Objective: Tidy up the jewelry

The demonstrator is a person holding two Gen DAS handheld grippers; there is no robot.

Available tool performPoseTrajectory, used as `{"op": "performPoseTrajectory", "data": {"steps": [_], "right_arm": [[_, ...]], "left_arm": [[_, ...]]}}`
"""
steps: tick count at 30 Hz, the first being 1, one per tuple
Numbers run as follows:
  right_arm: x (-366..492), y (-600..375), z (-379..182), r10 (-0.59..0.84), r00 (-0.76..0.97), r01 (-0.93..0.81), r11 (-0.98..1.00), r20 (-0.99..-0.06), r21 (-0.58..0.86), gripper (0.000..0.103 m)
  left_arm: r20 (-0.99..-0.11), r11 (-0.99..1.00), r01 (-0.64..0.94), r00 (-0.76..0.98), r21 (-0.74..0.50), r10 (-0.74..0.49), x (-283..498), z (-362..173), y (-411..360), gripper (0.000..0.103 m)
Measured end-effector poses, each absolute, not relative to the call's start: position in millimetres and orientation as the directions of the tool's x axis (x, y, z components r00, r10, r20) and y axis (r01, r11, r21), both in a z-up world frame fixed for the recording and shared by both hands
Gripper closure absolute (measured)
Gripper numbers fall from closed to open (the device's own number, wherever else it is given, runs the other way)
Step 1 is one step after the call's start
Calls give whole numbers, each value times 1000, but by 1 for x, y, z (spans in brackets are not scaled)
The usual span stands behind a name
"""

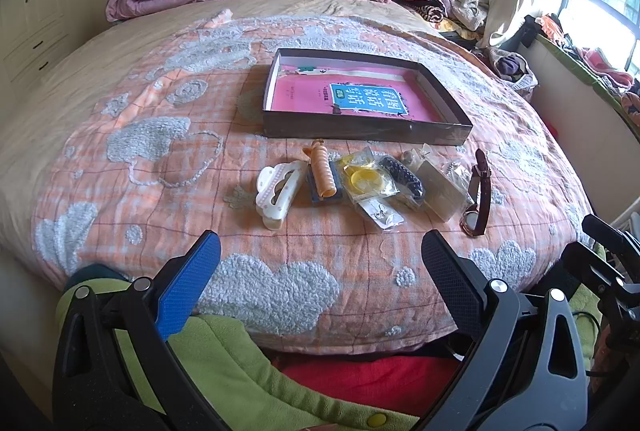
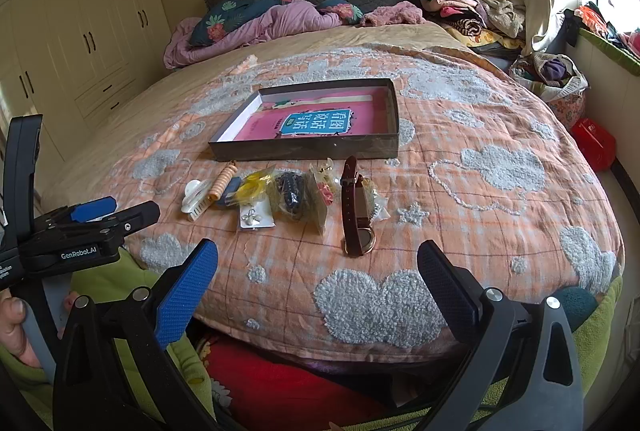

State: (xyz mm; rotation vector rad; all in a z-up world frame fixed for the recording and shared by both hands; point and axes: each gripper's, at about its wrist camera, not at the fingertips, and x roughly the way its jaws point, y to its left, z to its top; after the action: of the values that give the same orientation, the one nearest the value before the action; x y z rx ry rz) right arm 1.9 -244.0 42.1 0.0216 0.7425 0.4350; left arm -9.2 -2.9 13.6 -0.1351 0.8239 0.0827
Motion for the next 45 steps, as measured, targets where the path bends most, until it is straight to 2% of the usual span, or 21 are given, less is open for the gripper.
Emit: {"op": "performPoseTrajectory", "data": {"steps": [34, 45], "right_arm": [[9, -230, 34, 409, 619, -406, 897, -671, 172, 4], [44, -225, 20, 416, 583, -394, 896, -698, 206, 4]], "left_arm": [[-741, 983, -160, 670, -93, 39, -4, 7, 9, 9], [-779, 960, -266, 618, -82, 105, 18, -12, 53, 9]]}}
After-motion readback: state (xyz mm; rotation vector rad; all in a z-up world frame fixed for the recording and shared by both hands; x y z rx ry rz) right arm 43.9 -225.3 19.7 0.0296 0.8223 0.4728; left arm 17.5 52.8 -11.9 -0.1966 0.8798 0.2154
